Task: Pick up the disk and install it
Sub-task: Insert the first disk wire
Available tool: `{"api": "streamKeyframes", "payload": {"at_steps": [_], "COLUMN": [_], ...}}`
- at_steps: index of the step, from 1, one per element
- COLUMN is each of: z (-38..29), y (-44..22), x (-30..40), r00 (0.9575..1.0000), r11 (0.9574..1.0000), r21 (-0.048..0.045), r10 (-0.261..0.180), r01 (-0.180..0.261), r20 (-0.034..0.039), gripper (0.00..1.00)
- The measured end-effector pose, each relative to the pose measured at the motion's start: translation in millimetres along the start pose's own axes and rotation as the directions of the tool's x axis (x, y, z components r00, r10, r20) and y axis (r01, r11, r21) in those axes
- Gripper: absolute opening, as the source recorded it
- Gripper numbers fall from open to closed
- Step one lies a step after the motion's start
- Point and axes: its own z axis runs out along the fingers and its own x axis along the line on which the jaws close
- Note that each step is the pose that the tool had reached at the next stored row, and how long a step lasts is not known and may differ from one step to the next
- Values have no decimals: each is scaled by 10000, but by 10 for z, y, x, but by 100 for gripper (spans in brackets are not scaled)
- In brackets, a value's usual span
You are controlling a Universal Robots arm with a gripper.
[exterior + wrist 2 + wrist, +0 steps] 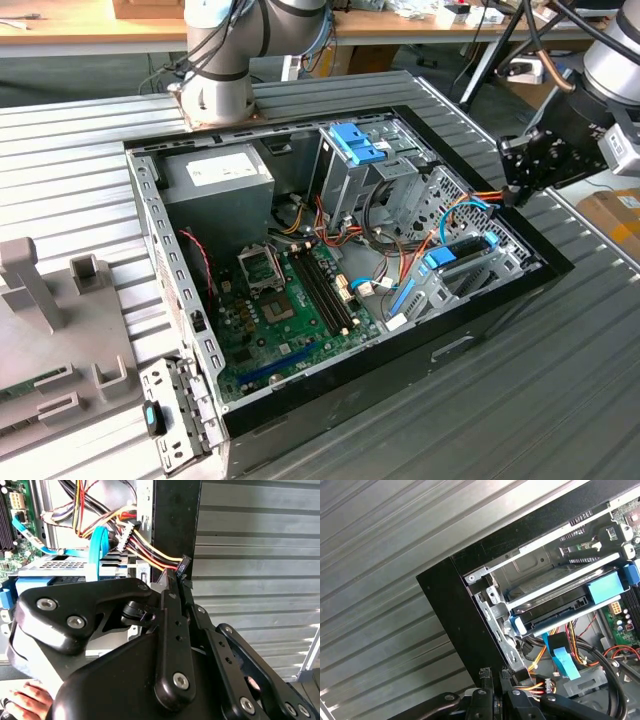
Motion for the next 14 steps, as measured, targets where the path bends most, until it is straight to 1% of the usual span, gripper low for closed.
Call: {"api": "streamKeyframes", "payload": {"at_steps": [2, 4, 7, 9, 12, 14], "z": [-10, -15, -26, -27, -28, -27], "y": [8, 27, 62, 68, 67, 67], "x": [-19, -52, -112, -121, -121, -121], "r00": [10000, 9999, 9996, 9996, 9995, 9994], "r11": [10000, 10000, 9999, 9999, 9999, 9998], "r21": [12, 53, 140, 155, 155, 146], "r10": [25, 16, -2, 1, 13, 130], "r01": [-25, -15, 6, 4, -8, -125], "r20": [-34, -105, -272, -299, -305, -323], "gripper": [16, 16, 16, 16, 16, 16]}}
